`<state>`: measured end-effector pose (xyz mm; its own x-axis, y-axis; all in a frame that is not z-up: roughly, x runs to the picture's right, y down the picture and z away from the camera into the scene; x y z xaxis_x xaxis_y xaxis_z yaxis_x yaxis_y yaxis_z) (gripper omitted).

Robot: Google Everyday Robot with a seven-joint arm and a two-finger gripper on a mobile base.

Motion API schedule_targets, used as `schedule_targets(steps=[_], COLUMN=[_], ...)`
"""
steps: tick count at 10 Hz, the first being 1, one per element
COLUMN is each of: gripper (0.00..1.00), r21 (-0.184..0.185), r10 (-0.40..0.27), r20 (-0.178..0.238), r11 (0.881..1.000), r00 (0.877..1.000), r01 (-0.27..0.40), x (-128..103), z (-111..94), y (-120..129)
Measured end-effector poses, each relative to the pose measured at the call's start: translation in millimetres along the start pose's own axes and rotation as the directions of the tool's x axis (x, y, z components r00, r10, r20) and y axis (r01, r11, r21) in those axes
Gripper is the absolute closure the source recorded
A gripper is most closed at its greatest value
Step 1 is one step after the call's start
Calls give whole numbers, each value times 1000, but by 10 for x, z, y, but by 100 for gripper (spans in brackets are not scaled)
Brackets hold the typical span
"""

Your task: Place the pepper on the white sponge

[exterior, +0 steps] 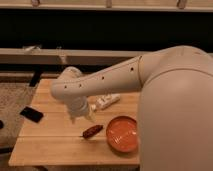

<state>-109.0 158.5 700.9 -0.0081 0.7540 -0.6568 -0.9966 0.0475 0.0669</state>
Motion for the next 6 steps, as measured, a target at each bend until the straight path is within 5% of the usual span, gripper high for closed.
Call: schedule_targets(steps=[6], gripper=[35], r21=[-28], r10=[105], r20=[-88], r11=[994], r00=[991], r01=[-108], x=[-43], z=[624], y=[-163])
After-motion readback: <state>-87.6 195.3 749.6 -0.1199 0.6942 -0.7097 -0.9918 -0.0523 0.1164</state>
